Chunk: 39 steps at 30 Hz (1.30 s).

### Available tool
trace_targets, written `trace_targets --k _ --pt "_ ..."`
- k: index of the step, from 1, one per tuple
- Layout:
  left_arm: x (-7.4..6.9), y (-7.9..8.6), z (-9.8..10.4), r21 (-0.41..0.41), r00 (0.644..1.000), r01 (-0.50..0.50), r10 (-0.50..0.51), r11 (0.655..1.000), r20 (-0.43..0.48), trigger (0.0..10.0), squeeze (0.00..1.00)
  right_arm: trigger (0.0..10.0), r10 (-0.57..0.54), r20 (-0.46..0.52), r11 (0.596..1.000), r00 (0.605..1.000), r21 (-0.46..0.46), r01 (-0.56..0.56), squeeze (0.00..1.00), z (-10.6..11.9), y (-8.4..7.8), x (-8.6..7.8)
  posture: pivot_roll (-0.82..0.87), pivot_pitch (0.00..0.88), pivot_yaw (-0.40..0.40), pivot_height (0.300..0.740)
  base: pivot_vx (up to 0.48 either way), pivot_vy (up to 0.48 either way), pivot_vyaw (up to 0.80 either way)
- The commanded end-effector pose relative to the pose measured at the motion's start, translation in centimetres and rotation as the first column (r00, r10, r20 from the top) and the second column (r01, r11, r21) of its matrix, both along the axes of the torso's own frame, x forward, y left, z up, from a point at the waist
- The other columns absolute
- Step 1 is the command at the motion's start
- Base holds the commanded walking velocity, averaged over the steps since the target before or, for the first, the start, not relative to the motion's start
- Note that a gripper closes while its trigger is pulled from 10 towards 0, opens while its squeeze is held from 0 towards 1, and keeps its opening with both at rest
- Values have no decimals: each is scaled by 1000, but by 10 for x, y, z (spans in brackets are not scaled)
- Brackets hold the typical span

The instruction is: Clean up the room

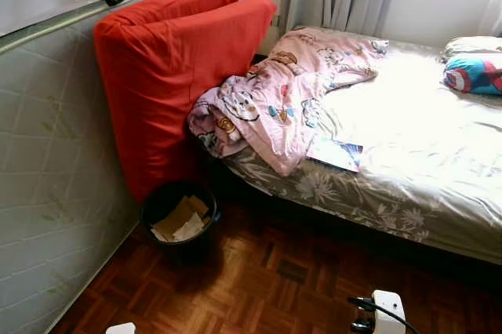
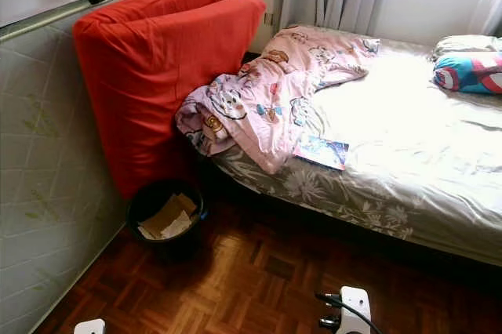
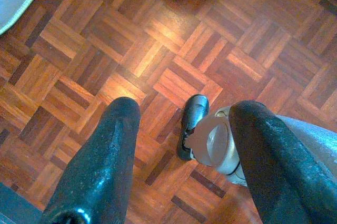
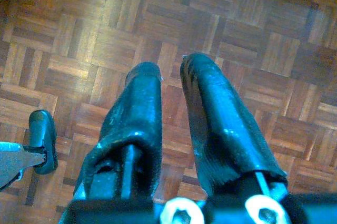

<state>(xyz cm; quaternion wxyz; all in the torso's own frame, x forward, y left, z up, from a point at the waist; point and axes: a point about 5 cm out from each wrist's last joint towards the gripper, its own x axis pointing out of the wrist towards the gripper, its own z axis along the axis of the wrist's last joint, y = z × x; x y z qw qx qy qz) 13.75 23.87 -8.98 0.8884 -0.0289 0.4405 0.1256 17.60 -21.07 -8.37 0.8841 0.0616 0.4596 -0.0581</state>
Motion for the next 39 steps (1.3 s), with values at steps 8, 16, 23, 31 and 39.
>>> trace_targets --k 8,16,23,31,39 --pt "30 -14 7 -70 994 104 -102 992 27 10000 0 10000 39 104 999 994 9 -41 0 12 11 25 99 42 -51 740 258 0 0" --pt "41 -33 8 -82 993 115 -112 990 34 10000 0 10000 38 109 999 993 9 -40 0 12 12 26 99 47 -51 740 284 0 0" --pt "48 -46 9 -90 992 126 -122 988 40 10000 0 10000 36 111 999 993 9 -37 0 12 12 26 99 47 -51 740 296 0 0" --pt "31 -5 10 -66 995 98 -96 993 32 10000 0 10000 36 109 999 993 -1 -36 0 12 12 27 97 45 -50 740 305 0 -563" --pt "42 -18 11 -70 993 109 -106 992 42 10000 0 10000 30 122 1000 992 3 -31 0 13 12 27 99 36 -47 740 306 0 0"
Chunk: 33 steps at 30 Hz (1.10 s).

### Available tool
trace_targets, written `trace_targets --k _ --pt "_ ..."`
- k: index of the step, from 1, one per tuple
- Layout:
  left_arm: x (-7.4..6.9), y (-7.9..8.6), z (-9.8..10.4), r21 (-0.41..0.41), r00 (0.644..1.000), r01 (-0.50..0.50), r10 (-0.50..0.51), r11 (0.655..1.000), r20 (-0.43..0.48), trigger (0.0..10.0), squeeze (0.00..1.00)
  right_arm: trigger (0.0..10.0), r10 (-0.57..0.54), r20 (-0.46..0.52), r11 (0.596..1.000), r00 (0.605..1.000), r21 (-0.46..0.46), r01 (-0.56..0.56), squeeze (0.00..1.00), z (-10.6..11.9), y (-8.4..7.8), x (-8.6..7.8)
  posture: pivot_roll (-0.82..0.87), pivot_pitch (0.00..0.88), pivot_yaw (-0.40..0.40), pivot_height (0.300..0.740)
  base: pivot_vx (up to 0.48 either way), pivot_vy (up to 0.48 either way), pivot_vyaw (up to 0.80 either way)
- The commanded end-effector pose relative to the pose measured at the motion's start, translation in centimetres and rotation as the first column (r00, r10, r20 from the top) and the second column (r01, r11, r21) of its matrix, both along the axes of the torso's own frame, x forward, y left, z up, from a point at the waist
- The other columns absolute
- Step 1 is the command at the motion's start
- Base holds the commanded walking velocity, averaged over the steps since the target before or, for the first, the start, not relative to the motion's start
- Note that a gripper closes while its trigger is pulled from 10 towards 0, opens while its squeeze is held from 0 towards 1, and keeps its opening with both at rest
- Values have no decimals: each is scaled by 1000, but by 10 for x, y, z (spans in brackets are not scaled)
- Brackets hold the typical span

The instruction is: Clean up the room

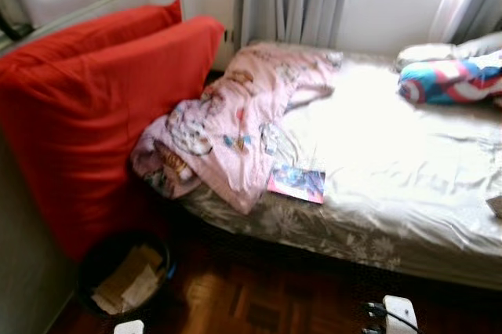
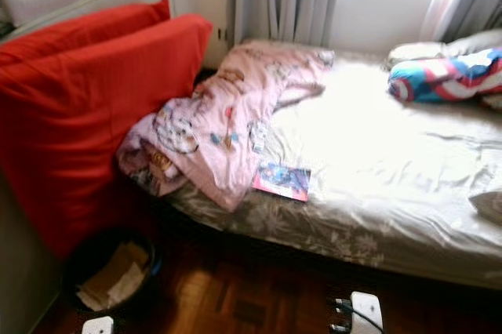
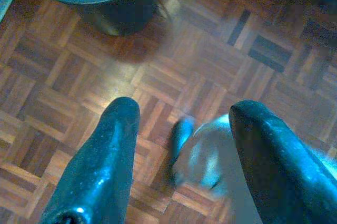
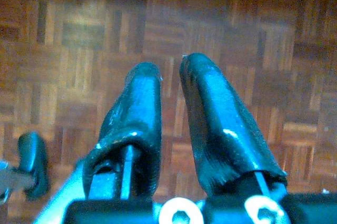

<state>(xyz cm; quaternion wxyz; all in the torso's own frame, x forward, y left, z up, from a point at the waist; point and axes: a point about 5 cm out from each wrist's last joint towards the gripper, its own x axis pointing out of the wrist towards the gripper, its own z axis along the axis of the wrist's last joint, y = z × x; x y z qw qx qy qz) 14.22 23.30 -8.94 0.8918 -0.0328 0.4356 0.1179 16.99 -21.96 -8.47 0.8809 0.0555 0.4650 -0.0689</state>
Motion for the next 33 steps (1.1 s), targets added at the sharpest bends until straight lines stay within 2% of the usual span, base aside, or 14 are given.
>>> trace_targets --k 1,6,10,14,17,22,24,26,30,33 --pt "39 -15 11 -60 995 100 -98 993 29 10000 0 10000 43 137 999 990 21 -47 0 14 21 33 99 36 -47 740 307 0 0" --pt "45 -33 10 -69 993 116 -114 991 31 10000 0 10000 46 134 998 990 23 -50 0 13 22 32 99 21 -45 740 311 0 0" --pt "46 -34 11 -69 993 118 -116 991 33 10000 0 10000 47 135 998 990 23 -51 0 13 22 32 101 21 -45 740 310 0 0" --pt "46 -26 12 -64 994 110 -108 992 35 10000 0 10000 48 136 998 990 23 -51 0 14 22 33 100 24 -45 740 313 0 0" --pt "34 -5 11 -52 995 96 -94 994 26 10000 0 10000 49 134 998 990 25 -53 0 14 22 33 100 26 -46 740 312 0 0" --pt "30 3 12 -46 996 90 -89 995 25 10000 0 10000 49 134 998 990 26 -53 0 14 22 33 102 29 -46 740 314 0 0" --pt "33 1 13 -46 995 92 -91 995 28 10000 0 10000 49 134 998 990 28 -53 0 14 22 33 102 29 -45 740 315 0 0" --pt "42 -9 14 -49 994 101 -100 994 37 10000 0 10000 48 135 998 990 30 -52 0 14 22 33 102 29 -44 740 315 0 0" --pt "49 -20 15 -55 993 112 -110 992 44 10000 0 10000 48 136 998 990 32 -53 0 14 23 34 101 33 -42 740 312 0 0" --pt "51 -22 15 -54 992 116 -114 992 45 10000 0 10000 44 137 998 990 36 -49 0 14 24 34 100 34 -37 740 315 0 0"
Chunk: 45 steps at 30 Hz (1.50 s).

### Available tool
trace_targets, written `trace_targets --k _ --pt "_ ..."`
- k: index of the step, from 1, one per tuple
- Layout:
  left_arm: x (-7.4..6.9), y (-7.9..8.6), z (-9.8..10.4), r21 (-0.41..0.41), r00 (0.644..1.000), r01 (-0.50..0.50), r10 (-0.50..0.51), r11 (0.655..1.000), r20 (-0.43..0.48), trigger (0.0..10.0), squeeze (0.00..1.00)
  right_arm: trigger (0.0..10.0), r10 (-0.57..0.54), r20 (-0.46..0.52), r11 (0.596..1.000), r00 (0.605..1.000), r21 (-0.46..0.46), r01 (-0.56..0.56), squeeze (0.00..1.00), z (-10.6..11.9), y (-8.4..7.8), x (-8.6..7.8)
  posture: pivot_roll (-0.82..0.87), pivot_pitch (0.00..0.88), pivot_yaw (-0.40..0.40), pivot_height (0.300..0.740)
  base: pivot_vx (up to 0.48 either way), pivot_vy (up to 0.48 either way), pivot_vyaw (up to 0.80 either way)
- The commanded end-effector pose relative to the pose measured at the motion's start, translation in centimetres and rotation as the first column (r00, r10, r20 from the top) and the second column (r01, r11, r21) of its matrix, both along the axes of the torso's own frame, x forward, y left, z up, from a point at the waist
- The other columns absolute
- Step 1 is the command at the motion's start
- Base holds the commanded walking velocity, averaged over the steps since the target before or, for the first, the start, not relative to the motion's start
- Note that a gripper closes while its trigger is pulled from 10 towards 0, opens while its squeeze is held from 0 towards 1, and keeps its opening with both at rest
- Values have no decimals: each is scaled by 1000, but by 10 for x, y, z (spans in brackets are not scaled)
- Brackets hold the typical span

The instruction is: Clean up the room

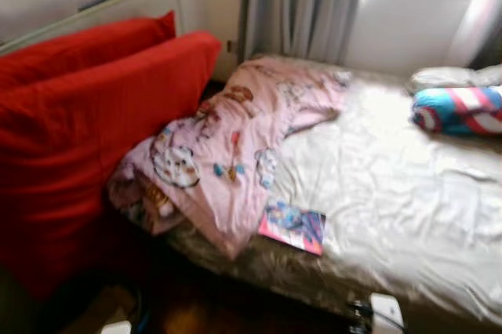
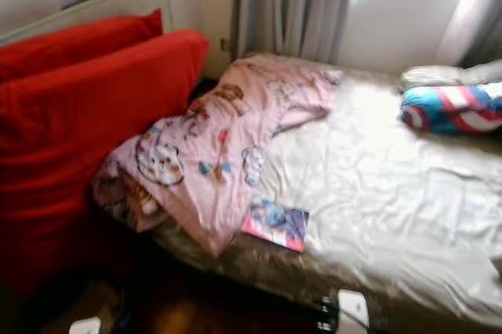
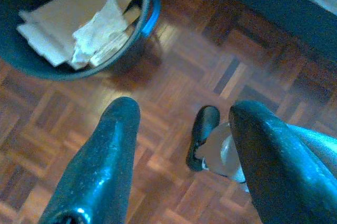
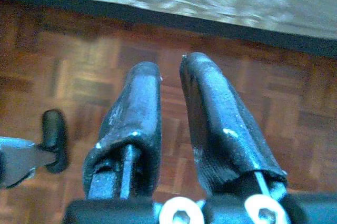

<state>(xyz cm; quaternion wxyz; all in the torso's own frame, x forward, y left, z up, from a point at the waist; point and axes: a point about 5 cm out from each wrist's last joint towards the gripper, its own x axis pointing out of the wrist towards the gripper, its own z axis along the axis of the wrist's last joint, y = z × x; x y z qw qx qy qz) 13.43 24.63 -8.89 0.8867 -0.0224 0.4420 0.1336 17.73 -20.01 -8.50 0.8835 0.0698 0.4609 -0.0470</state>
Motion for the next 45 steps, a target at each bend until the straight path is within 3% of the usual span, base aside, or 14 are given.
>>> trace_targets --k 1,8,18,24,45 --pt "57 -33 14 -81 989 136 -131 987 66 10000 0 10000 17 124 1000 992 -3 -16 0 14 5 27 100 38 -35 740 315 0 0" --pt "47 -12 15 -55 991 120 -116 991 60 10000 0 10000 17 123 1000 992 -3 -17 0 14 4 26 105 54 -38 740 261 0 0" --pt "55 -29 14 -73 990 133 -129 988 63 10000 0 10000 27 125 1000 992 -7 -26 0 15 4 27 106 57 -43 740 0 0 0" --pt "46 -13 14 -70 992 122 -118 990 52 10000 0 10000 31 126 999 992 -10 -30 0 15 4 27 104 47 -40 740 0 0 0" --pt "52 -18 16 -74 990 134 -129 988 65 10000 0 10000 33 123 999 992 -13 -31 0 14 5 27 103 42 -36 740 0 0 0"
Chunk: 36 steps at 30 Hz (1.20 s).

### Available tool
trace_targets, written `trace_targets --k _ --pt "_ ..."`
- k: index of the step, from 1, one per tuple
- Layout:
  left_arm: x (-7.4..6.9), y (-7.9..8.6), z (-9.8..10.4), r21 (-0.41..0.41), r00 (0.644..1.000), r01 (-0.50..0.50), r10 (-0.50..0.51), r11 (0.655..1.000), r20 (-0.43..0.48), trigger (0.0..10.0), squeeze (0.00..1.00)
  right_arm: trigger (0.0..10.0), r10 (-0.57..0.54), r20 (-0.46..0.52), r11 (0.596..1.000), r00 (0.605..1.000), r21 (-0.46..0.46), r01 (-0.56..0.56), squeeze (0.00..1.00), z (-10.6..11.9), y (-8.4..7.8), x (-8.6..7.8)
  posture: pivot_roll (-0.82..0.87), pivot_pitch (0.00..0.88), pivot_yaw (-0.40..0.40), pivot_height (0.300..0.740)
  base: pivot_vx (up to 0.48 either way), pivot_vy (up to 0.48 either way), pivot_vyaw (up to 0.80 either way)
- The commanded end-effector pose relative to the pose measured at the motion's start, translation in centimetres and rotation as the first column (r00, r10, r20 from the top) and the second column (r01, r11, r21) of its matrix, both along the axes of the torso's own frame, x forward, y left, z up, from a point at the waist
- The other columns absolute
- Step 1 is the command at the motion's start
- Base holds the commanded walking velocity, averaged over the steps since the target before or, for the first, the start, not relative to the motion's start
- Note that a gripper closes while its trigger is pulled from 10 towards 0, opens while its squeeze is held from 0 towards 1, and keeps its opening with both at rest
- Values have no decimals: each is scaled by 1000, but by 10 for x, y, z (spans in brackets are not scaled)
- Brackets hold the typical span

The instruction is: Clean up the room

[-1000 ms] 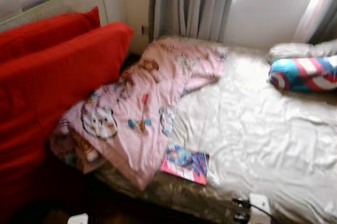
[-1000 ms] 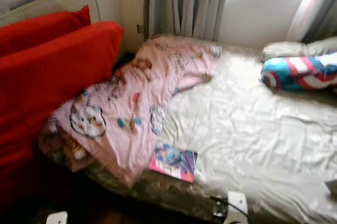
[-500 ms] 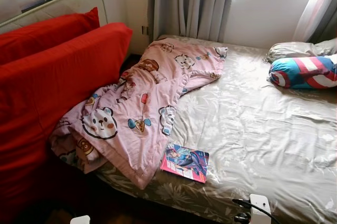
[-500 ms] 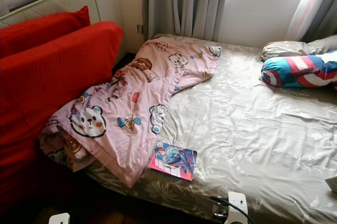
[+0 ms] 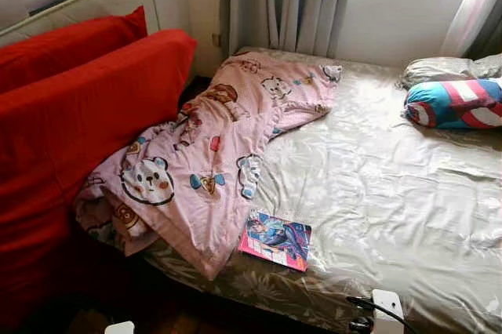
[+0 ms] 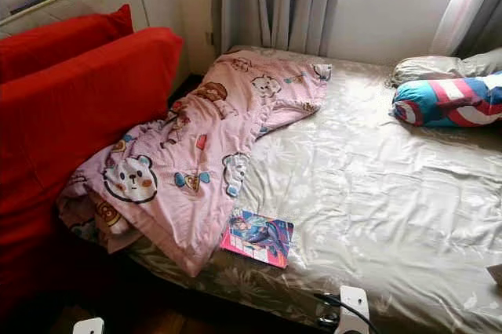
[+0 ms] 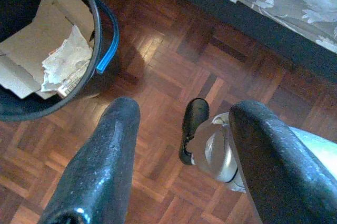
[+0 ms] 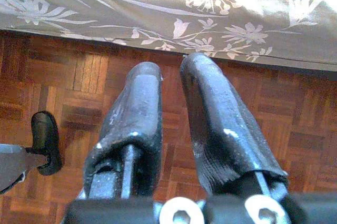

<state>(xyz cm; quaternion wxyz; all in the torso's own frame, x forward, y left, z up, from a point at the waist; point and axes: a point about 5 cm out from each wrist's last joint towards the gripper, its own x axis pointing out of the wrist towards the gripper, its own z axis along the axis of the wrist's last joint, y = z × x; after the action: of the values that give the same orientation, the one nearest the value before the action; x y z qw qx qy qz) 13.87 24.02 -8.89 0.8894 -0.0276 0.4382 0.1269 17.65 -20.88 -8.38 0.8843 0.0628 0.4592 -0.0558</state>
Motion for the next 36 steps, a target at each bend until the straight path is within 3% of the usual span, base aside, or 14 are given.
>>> trace_targets --k 1,19,20,22,30,32,36 --pt "48 -12 16 -60 991 125 -122 990 54 10000 0 10000 42 121 999 992 7 -43 0 13 14 28 103 42 -36 740 0 0 0" --pt "48 -13 16 -60 991 129 -126 990 54 10000 0 10000 43 117 999 992 5 -44 0 13 14 27 101 33 -31 740 0 0 0" --pt "60 -17 21 -52 987 147 -143 988 77 10000 0 10000 21 128 999 991 22 -24 0 12 15 27 91 0 -18 740 0 0 0" --pt "67 -21 24 -51 984 156 -150 986 96 10000 0 10000 10 135 999 991 30 -14 0 12 16 26 91 0 -19 740 0 0 0" --pt "77 -23 30 -42 975 181 -174 983 138 10000 0 10000 8 142 1000 990 29 -12 0 13 15 27 89 0 -20 740 0 0 0" --pt "80 -14 35 -35 965 192 -182 981 191 10000 0 10000 -5 181 1000 983 30 0 0 15 15 29 84 0 -25 740 0 0 0" --pt "92 -17 44 -26 947 204 -190 979 260 10000 0 10000 10 232 1000 973 3 -11 0 19 13 32 81 6 -31 740 0 0 0"
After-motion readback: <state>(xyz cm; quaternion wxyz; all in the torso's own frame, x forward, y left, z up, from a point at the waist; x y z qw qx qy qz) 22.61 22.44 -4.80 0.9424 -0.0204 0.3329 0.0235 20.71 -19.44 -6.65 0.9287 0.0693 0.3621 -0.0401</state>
